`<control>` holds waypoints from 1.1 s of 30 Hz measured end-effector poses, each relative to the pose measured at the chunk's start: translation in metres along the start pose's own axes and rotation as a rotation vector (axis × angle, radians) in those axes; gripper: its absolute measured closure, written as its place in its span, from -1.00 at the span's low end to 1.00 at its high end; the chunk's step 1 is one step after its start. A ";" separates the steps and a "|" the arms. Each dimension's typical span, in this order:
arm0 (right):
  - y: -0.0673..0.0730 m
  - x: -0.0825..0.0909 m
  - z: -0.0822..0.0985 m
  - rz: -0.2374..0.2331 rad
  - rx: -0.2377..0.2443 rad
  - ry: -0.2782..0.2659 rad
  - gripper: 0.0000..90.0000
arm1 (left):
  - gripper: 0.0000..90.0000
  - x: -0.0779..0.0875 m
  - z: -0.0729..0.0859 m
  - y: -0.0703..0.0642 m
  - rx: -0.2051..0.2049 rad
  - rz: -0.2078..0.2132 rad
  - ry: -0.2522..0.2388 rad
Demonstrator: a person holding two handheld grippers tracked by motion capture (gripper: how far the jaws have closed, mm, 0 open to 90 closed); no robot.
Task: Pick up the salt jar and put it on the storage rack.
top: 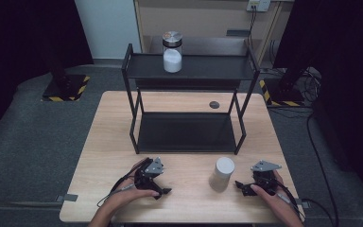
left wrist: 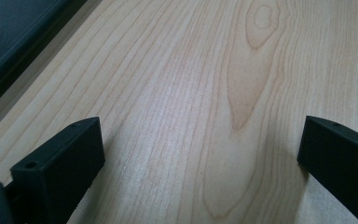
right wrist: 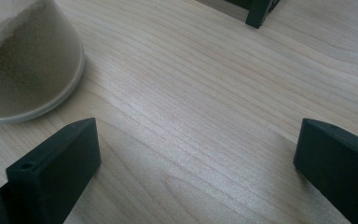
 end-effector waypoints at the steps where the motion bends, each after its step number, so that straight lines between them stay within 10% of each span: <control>1: 0.000 0.000 0.000 0.000 0.002 0.002 -0.97 | -1.00 0.000 0.000 0.000 0.001 0.000 0.000; 33: -0.007 0.008 -0.005 -0.083 0.081 0.021 -0.88 | -1.00 0.001 0.001 -0.003 0.028 -0.028 -0.002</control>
Point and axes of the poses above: each handheld gripper's, and its own axes: x roughly backward along the jaws, z roughly out of its underside, y roughly to its left, the point moved 7 cm from there along -x, roughly forward along the jaws
